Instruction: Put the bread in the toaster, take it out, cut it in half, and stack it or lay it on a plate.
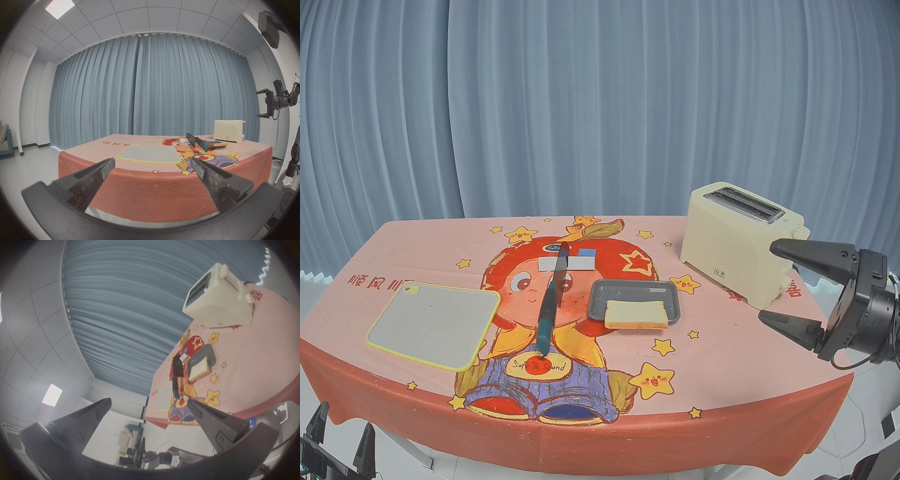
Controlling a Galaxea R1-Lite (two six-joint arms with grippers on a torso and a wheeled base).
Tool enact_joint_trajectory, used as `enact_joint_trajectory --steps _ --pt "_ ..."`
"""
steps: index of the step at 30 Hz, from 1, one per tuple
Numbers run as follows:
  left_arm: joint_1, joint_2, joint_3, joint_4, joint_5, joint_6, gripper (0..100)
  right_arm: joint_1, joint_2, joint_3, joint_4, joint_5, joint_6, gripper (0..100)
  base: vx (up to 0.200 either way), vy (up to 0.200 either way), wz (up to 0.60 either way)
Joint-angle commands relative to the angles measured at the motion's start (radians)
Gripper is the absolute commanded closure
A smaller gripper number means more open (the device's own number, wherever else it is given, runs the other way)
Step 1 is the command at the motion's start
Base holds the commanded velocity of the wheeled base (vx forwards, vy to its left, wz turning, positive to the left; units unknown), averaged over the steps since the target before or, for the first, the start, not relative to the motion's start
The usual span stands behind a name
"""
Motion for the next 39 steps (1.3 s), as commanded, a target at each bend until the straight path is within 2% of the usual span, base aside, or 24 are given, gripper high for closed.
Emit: enact_joint_trajectory --steps 1,12,18,39 --pt "0.0 -0.005 0.018 0.0 0.0 0.0 0 0.003 0.057 0.002 -0.034 -0.027 0.001 0 0.0 0.0 0.0" --pt "0.0 -0.005 0.018 0.0 0.0 0.0 0 0.0 0.083 0.013 -0.049 -0.035 0.0 0 0.0 0.0 0.0" --pt "0.0 -0.005 0.018 0.0 0.0 0.0 0 0.0 0.126 0.013 -0.054 -0.067 -0.002 0 0.0 0.0 0.0" --pt "0.0 -0.005 0.018 0.0 0.0 0.0 0 0.015 0.183 0.013 -0.054 -0.066 0.001 0 0.0 0.0 0.0"
